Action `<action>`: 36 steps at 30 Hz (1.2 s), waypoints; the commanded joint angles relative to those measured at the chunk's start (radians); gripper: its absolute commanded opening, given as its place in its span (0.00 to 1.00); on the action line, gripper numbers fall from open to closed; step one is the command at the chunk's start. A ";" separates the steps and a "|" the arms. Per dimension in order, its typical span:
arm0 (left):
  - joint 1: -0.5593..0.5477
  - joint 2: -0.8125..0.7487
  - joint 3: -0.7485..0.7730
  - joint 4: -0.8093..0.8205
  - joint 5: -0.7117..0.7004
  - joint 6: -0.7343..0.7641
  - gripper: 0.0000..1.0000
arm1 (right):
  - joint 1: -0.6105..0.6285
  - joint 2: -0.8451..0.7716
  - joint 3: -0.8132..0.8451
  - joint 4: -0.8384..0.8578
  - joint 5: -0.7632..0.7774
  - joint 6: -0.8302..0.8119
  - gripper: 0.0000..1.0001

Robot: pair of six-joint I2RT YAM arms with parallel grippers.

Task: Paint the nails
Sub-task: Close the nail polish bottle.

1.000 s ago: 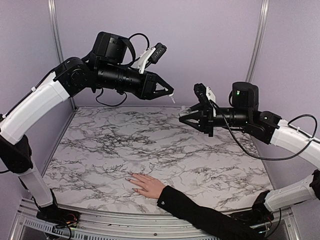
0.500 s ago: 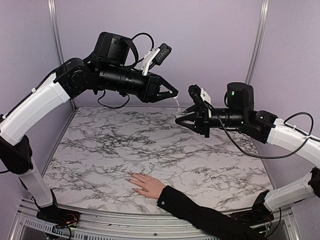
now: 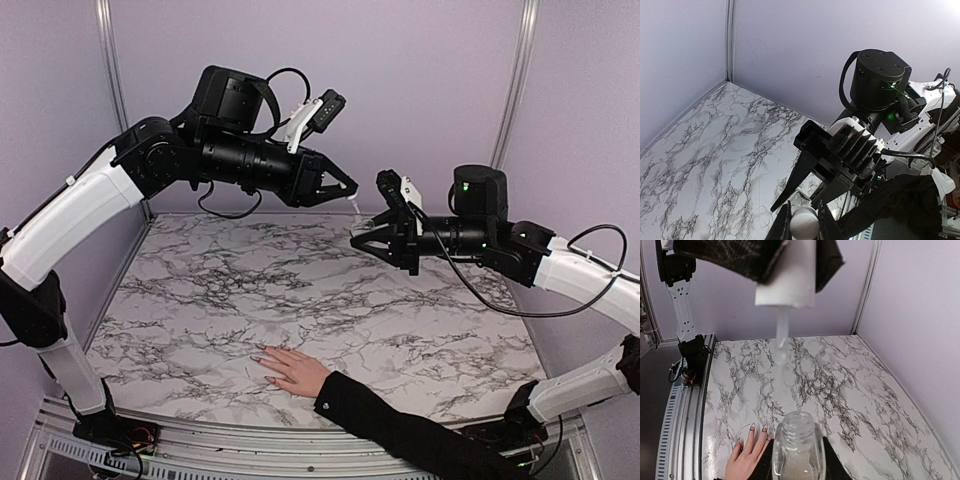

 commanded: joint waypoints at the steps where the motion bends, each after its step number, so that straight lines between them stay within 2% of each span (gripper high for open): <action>1: -0.006 0.013 -0.003 0.013 -0.015 0.014 0.00 | 0.009 -0.004 0.045 0.003 0.013 -0.005 0.00; 23: -0.005 0.032 -0.015 -0.014 -0.051 0.009 0.00 | 0.012 -0.013 0.042 -0.002 0.018 -0.011 0.00; 36: -0.006 0.047 -0.015 -0.017 -0.026 0.007 0.00 | 0.011 -0.009 0.047 0.004 0.018 -0.006 0.00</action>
